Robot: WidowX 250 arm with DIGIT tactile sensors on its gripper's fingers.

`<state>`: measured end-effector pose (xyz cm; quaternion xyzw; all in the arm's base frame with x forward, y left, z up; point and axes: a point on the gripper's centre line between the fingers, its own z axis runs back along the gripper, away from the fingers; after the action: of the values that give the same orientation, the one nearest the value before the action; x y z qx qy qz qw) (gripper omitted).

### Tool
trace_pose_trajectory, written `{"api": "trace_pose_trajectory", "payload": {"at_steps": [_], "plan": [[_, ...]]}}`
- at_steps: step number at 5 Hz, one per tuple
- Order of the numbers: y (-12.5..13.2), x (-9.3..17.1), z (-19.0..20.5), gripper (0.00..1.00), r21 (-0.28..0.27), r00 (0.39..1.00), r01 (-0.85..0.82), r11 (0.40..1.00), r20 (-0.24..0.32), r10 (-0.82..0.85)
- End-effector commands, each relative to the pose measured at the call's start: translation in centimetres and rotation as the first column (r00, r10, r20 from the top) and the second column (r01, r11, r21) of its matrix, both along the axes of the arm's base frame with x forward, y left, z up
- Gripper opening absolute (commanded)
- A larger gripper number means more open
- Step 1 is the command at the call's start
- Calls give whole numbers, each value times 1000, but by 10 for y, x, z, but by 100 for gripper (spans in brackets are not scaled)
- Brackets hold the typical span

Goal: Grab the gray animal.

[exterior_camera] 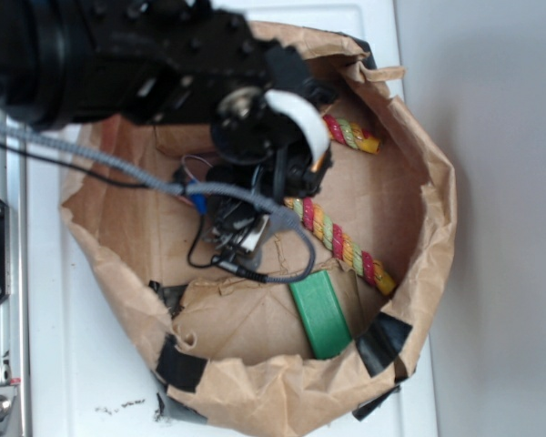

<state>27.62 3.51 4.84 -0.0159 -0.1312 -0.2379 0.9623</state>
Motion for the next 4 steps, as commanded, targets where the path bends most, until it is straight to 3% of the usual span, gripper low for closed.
{"api": "trace_pose_trajectory", "payload": {"at_steps": [1, 2, 3, 4], "plan": [[7, -11, -13, 100, 17, 985, 98, 995, -147, -94], [8, -25, -10, 100, 10, 974, 123, 992, -195, -119], [8, -30, -7, 0, -12, 978, 84, 996, -191, -85], [6, -31, -2, 0, -31, 981, 68, 997, -182, -72]]}}
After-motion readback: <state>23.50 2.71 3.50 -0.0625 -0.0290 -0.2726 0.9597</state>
